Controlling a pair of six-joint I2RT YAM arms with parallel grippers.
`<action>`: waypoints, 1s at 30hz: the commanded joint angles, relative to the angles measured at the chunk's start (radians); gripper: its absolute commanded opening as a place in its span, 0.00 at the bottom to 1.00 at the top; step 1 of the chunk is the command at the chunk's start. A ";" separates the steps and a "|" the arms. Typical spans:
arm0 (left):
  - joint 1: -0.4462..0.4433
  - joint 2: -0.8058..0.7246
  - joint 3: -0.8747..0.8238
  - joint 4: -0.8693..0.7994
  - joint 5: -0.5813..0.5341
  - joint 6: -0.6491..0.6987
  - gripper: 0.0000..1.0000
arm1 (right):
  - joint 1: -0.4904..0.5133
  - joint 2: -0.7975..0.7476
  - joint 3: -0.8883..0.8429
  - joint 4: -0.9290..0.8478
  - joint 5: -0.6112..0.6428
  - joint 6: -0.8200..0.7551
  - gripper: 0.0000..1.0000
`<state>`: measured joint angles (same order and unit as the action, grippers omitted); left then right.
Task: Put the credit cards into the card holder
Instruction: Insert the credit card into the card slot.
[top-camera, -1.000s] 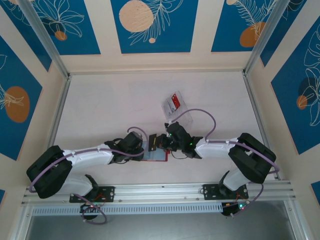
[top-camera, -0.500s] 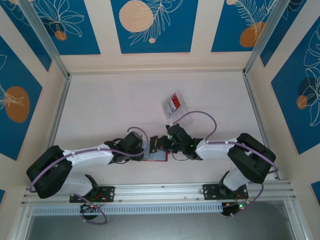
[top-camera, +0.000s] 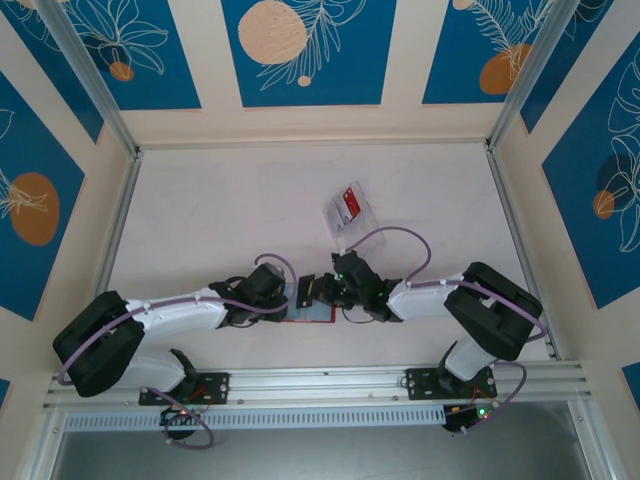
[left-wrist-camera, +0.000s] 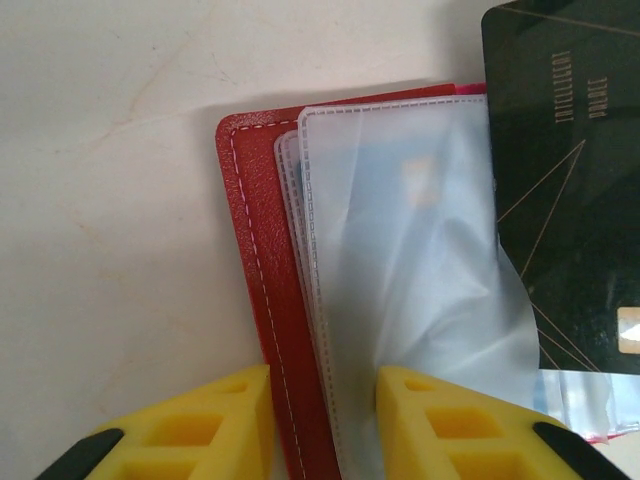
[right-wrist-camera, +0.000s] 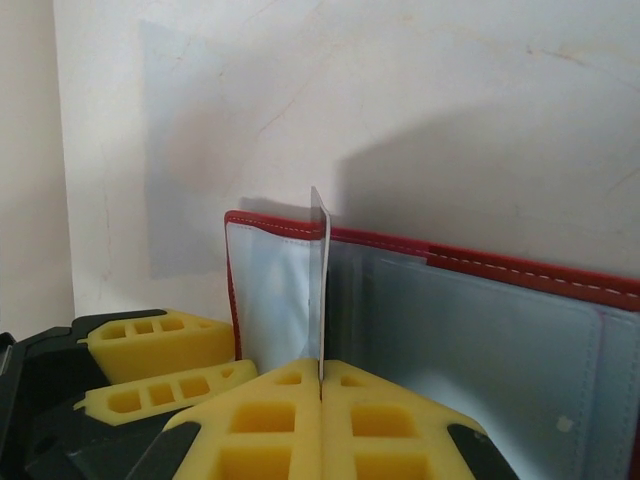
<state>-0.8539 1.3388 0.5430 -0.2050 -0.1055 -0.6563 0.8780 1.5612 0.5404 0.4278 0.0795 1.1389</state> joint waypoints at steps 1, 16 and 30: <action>-0.010 0.030 -0.015 -0.056 0.019 -0.007 0.30 | 0.013 0.003 -0.037 0.006 0.036 0.043 0.00; -0.011 0.030 -0.012 -0.059 0.020 -0.008 0.30 | 0.075 0.011 -0.113 -0.015 0.110 0.141 0.00; -0.014 0.030 -0.011 -0.060 0.018 -0.011 0.30 | 0.117 -0.008 -0.149 -0.067 0.168 0.209 0.00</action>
<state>-0.8551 1.3388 0.5434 -0.2050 -0.1055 -0.6559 0.9810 1.5520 0.4316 0.5022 0.2096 1.3243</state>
